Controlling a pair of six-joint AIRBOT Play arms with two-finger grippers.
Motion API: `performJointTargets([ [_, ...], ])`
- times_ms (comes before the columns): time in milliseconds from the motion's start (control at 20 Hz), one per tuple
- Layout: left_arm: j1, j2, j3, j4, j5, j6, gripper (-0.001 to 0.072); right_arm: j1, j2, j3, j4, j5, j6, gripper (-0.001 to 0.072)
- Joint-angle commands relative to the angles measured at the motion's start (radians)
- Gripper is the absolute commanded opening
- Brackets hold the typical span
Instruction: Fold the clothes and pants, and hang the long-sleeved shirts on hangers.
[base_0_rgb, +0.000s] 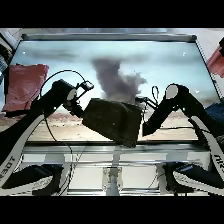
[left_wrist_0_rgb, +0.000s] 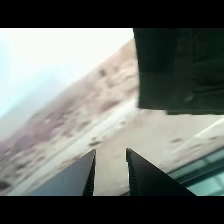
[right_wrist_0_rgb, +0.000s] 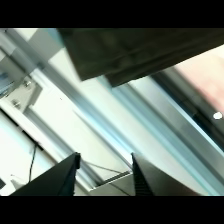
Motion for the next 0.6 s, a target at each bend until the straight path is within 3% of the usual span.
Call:
performJointTargets([
  [0,0.000,0.058,-0.001,-0.045,-0.021,0.031,0.0278,0.002,0.008,0.000,-0.005,0.021,0.051,0.0415],
  [150,0.038,0.130,-0.001,-0.044,-0.021,0.013,0.0278,-0.025,0.080,-0.001,-0.029,-0.112,0.059,0.0415],
  [200,0.069,0.149,-0.002,-0.044,-0.021,-0.019,0.0330,-0.050,0.111,-0.001,-0.031,-0.154,0.059,0.0415],
  [250,0.111,0.169,-0.009,-0.044,-0.021,-0.058,0.0432,-0.082,0.140,-0.001,-0.032,-0.184,0.056,0.0416],
  [350,0.208,0.209,-0.048,-0.045,-0.022,-0.116,0.0580,-0.166,0.185,-0.010,-0.030,-0.211,0.049,0.0541],
  [550,0.398,0.283,-0.196,-0.054,-0.021,-0.134,0.0606,-0.331,0.200,-0.137,0.080,-0.324,0.006,0.0603],
])
